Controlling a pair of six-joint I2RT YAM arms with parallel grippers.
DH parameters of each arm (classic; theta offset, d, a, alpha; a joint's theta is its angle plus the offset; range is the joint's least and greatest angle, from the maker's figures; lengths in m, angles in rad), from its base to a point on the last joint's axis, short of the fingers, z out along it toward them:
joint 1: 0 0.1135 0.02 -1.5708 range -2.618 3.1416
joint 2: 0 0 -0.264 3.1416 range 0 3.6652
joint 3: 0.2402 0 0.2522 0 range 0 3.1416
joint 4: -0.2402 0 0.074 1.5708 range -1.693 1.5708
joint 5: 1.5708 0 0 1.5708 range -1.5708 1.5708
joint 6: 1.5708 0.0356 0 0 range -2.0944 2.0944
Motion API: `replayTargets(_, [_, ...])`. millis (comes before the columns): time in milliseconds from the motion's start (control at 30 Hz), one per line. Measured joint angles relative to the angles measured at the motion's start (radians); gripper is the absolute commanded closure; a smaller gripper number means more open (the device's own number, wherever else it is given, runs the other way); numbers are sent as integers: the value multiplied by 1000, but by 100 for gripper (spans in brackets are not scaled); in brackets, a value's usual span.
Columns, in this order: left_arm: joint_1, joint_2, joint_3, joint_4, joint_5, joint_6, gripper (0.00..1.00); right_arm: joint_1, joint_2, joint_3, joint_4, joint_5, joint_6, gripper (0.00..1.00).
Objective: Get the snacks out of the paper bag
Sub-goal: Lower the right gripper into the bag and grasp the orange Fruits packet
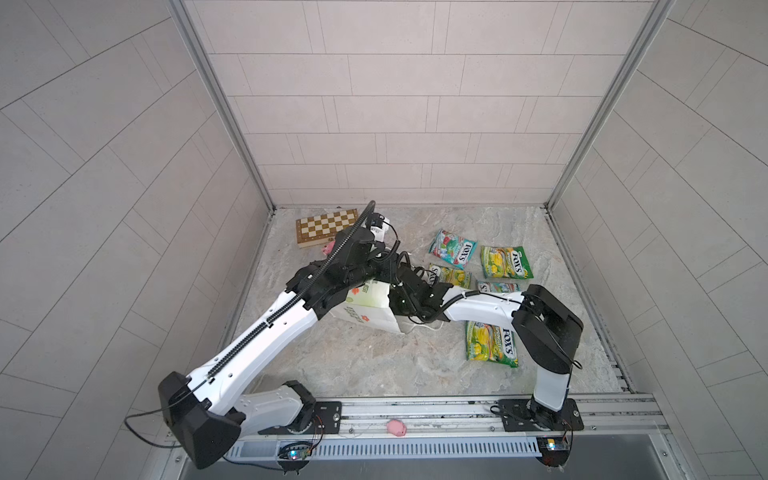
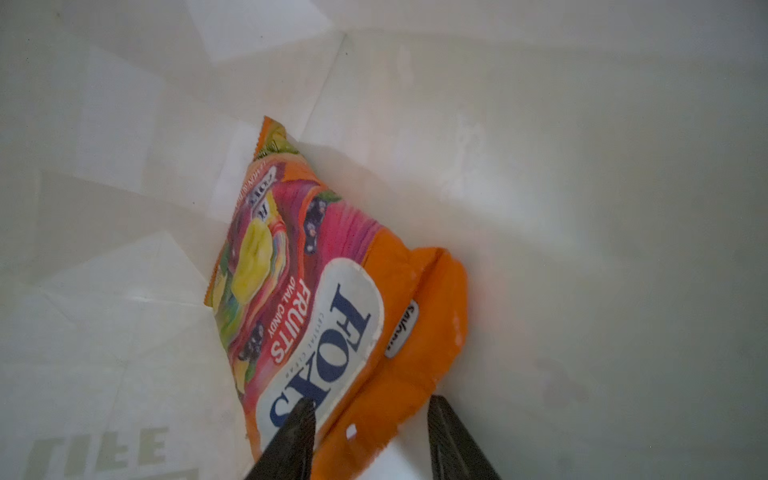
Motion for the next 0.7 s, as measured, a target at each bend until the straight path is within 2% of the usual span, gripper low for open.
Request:
replayTargets(133, [0, 0, 0, 0, -1, 0, 100, -3, 11, -34, 95, -17, 47, 59])
replayTargets(200, [0, 0, 0, 5, 0, -1, 100, -3, 34, -38, 139, -29, 68, 66])
replayTargets(400, [0, 0, -1, 9, 1, 0, 100, -4, 82, -64, 250, -65, 103, 100])
replayTargets(533, [0, 0, -2, 9, -1, 0, 100, -5, 75, -89, 290, -74, 98, 100])
replayTargets(700, [0, -2, -2, 8, -11, 5, 100, -8, -3, -116, 245, -69, 50, 100])
